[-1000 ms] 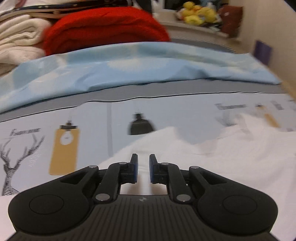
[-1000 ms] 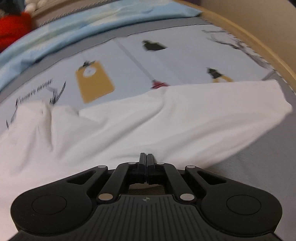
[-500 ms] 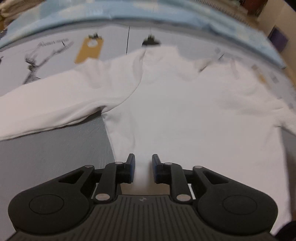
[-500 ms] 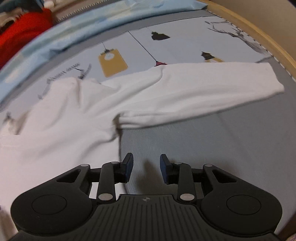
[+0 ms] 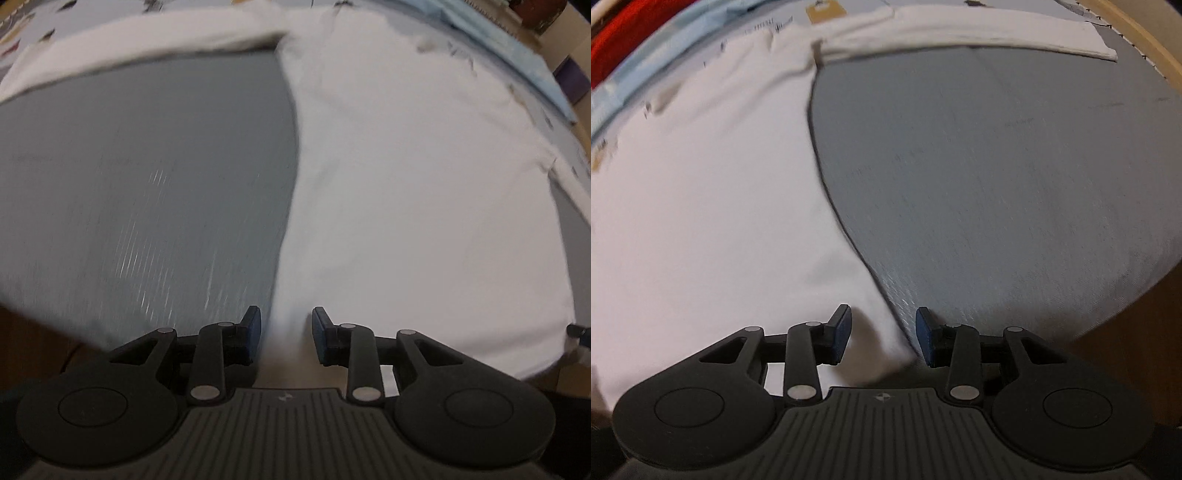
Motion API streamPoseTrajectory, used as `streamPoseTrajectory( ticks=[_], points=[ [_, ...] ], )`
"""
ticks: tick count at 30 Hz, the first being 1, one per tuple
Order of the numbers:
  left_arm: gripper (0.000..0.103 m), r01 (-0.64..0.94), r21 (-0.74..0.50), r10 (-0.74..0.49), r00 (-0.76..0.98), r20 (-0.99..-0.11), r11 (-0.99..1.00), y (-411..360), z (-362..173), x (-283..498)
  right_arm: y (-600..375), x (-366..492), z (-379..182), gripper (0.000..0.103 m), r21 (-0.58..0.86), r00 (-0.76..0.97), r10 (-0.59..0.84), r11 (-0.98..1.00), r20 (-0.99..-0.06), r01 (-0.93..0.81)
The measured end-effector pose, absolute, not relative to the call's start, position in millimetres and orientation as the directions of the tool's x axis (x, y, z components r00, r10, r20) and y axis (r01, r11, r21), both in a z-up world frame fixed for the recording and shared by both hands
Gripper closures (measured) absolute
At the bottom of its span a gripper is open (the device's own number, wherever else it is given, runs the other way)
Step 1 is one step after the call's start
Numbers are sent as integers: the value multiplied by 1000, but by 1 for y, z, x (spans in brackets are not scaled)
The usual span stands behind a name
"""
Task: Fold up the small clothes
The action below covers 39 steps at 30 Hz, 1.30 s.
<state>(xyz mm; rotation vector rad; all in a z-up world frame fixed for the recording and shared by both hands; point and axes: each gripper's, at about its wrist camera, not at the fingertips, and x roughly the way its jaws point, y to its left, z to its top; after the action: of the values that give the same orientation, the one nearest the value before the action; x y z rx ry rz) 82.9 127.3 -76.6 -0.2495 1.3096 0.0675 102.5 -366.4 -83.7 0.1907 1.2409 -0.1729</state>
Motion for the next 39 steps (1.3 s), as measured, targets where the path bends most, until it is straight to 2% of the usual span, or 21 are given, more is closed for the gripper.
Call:
streamPoseTrajectory(
  ticks=[3,4,5,6,7,10,13,17,20,22,24,26,29,31,32,34,37,39],
  points=[
    [70,-202,-141,-88,249,-964,969,132,-81,73,-363,100,-84,63,22,315,-45,978,-948,206],
    [71,-207,-142,-89,245,-965,968,134,-82,71,-361,99,-83,66,18,313,-46,979,-949,201],
    [73,-209,-147,-95,239,-966,967,135,-83,69,-359,100,-83,73,23,308,-39,981,-950,195],
    [91,-196,-154,-105,237,-966,969,134,-83,68,-356,99,-83,91,31,307,-28,982,-951,186],
    [98,-167,-165,-123,241,-963,972,131,-81,69,-354,98,-82,96,29,309,-29,983,-951,181],
    [98,-145,-155,-99,332,-938,977,133,-56,68,-367,91,-66,97,79,375,-18,967,-927,243],
    [98,-150,-174,-109,364,-925,973,139,-41,67,-386,75,-33,97,197,478,28,931,-878,308],
    [97,-145,-66,-32,225,-974,987,135,-68,69,-382,78,-59,97,143,356,31,945,-934,294],
    [94,-133,-33,3,269,-963,991,128,-59,69,-377,81,-76,96,82,283,-9,948,-959,306],
    [83,-121,-56,-10,351,-936,991,126,-43,68,-372,82,-65,93,20,330,-85,953,-940,301],
    [83,-97,-116,-68,402,-913,988,124,-35,69,-366,82,-46,90,6,433,-118,961,-894,275],
    [83,-77,-151,-112,370,-922,986,118,-45,71,-358,83,-38,88,43,497,-76,973,-865,225],
    [83,-68,-66,-50,208,-977,995,109,-78,80,-350,89,-65,79,69,397,0,985,-918,160],
    [82,-71,-67,-49,235,-971,995,107,-70,81,-349,91,-87,79,12,288,-35,987,-957,159],
    [81,-71,-92,-69,276,-959,993,107,-61,79,-348,90,-86,79,10,304,-41,987,-952,163],
    [71,-59,-138,-111,331,-937,989,108,-52,80,-348,93,-78,76,11,346,-46,987,-937,160],
    [69,-55,-71,-57,227,-972,996,105,-75,83,-347,94,-92,72,-51,291,-97,986,-952,161],
    [67,-41,-66,-53,257,-965,997,99,-67,86,-345,96,-86,72,-48,303,-100,983,-948,175]
  ],
)
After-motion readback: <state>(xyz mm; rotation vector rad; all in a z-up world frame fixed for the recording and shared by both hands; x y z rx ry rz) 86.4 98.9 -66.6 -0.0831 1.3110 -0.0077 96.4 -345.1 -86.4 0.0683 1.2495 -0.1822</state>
